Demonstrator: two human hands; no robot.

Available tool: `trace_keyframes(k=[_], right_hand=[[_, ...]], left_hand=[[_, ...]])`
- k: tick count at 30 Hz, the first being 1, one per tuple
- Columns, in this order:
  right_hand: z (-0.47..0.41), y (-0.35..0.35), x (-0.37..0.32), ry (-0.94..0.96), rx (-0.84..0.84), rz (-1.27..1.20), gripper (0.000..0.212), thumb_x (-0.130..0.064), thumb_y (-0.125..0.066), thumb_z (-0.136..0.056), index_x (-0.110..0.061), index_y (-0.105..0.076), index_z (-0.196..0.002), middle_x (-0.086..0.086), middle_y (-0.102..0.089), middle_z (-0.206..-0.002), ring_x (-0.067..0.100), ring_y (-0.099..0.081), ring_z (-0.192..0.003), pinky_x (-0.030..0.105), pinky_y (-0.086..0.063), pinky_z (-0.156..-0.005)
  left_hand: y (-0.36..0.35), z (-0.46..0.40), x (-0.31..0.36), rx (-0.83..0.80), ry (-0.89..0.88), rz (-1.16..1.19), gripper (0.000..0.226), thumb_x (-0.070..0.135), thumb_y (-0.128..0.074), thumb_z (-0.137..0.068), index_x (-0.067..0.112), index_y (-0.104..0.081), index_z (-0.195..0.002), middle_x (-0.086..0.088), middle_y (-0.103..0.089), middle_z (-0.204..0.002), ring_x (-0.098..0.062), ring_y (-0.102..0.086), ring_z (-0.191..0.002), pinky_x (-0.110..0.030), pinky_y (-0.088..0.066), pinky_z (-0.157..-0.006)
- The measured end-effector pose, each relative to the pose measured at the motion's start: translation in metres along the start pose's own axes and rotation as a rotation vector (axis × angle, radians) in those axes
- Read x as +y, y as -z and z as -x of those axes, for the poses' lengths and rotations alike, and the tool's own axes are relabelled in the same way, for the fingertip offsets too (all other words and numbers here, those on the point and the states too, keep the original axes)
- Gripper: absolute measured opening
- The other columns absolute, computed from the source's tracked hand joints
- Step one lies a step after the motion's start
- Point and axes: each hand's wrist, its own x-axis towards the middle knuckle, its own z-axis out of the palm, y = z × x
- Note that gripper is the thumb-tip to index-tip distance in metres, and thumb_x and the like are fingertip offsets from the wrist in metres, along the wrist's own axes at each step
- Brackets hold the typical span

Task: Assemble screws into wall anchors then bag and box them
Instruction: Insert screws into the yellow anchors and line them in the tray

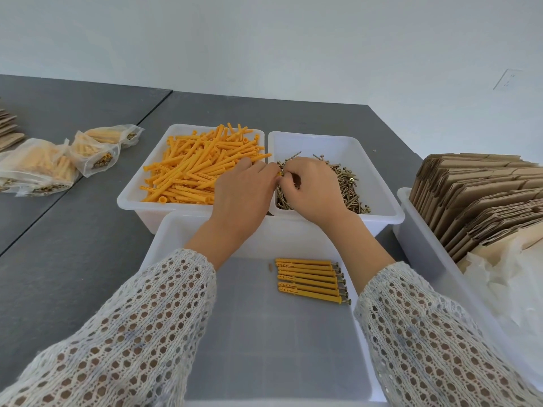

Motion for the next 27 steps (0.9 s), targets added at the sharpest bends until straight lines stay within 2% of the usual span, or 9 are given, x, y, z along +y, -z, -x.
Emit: trace_keyframes(k=[3,6,10,14,18,20,22,25,27], right_hand=[[0.0006,0.0001,-0.0027,0.038,0.005,-0.031,0.019,-0.015,-0.045,-0.082,-0.008,-0.047,-0.064,0.003,-0.045,-0.062,0.021,-0.042,-0.057,0.037,-0.036,-0.051],[0.0008,0.001,-0.0052,0.083,0.039,-0.076,0.008,-0.012,-0.048,-0.08,-0.006,-0.054,-0.08,0.004,-0.05,-0.076,0.023,-0.045,-0.062,0.039,-0.04,-0.055],[0.0012,0.0007,-0.008,0.142,0.061,-0.106,0.016,-0.007,-0.053,-0.079,-0.004,-0.056,-0.094,0.004,-0.05,-0.088,0.022,-0.044,-0.063,0.037,-0.041,-0.057],[0.0015,-0.0007,-0.0103,0.187,0.07,-0.112,0.022,-0.007,-0.055,-0.078,-0.005,-0.056,-0.1,0.003,-0.05,-0.093,0.017,-0.042,-0.067,0.032,-0.041,-0.06],[0.0017,-0.0023,-0.0101,0.194,0.103,-0.107,0.028,-0.015,-0.055,-0.083,-0.005,-0.055,-0.109,0.004,-0.053,-0.102,0.019,-0.051,-0.078,0.037,-0.049,-0.062],[0.0016,-0.0029,-0.0088,0.183,0.167,-0.058,0.034,-0.024,-0.054,-0.086,-0.008,-0.054,-0.116,0.004,-0.054,-0.109,0.019,-0.055,-0.091,0.033,-0.049,-0.059],[0.0014,-0.0035,-0.0069,0.15,0.228,-0.055,0.038,-0.029,-0.051,-0.088,-0.011,-0.05,-0.121,0.003,-0.054,-0.114,0.017,-0.055,-0.098,0.025,-0.045,-0.057],[0.0001,-0.0046,-0.0035,0.049,0.311,-0.105,0.035,-0.027,-0.042,-0.092,-0.013,-0.047,-0.124,0.0,-0.055,-0.115,0.013,-0.056,-0.098,0.014,-0.036,-0.06],[-0.002,-0.0048,-0.0006,-0.053,0.365,-0.151,0.033,-0.026,-0.035,-0.094,-0.013,-0.047,-0.122,0.0,-0.056,-0.109,0.013,-0.057,-0.092,0.018,-0.037,-0.061]], left_hand=[[0.0005,-0.0003,0.0005,-0.016,0.01,0.005,0.024,0.021,-0.048,-0.103,0.015,-0.068,-0.091,0.0,-0.063,-0.075,-0.021,-0.051,-0.076,-0.03,-0.026,-0.049],[0.0008,-0.001,0.001,-0.025,0.035,0.03,0.019,0.018,-0.05,-0.101,0.016,-0.067,-0.093,0.0,-0.063,-0.074,-0.018,-0.044,-0.072,-0.03,-0.024,-0.049],[-0.0019,-0.0023,-0.0003,-0.074,0.047,0.033,0.019,0.018,-0.044,-0.101,0.018,-0.063,-0.099,0.002,-0.063,-0.075,-0.016,-0.044,-0.064,-0.028,-0.02,-0.048],[-0.0009,-0.0026,-0.0007,-0.103,0.033,0.045,0.026,0.018,-0.042,-0.102,0.02,-0.058,-0.122,0.003,-0.062,-0.071,-0.018,-0.048,-0.054,-0.025,-0.017,-0.045],[0.0,-0.0021,-0.0026,-0.093,0.077,0.052,0.018,0.021,-0.041,-0.104,0.018,-0.057,-0.112,0.003,-0.061,-0.07,-0.017,-0.048,-0.052,-0.025,-0.016,-0.044],[-0.0002,-0.0021,-0.003,-0.075,0.105,0.061,0.022,0.027,-0.037,-0.106,0.016,-0.055,-0.103,0.005,-0.057,-0.067,-0.017,-0.047,-0.05,-0.025,-0.017,-0.043],[0.0013,-0.0027,-0.0017,-0.049,0.114,0.076,0.035,0.037,-0.026,-0.106,0.015,-0.053,-0.099,0.007,-0.049,-0.062,-0.016,-0.043,-0.047,-0.025,-0.018,-0.043],[0.0049,-0.0022,-0.0005,-0.054,0.113,0.112,0.041,0.044,-0.022,-0.106,0.015,-0.05,-0.102,0.007,-0.048,-0.063,-0.016,-0.045,-0.048,-0.027,-0.023,-0.043],[0.0075,-0.0013,-0.0001,-0.027,0.104,0.166,0.04,0.041,-0.025,-0.107,0.012,-0.052,-0.105,0.007,-0.048,-0.062,-0.016,-0.046,-0.047,-0.027,-0.025,-0.043]])
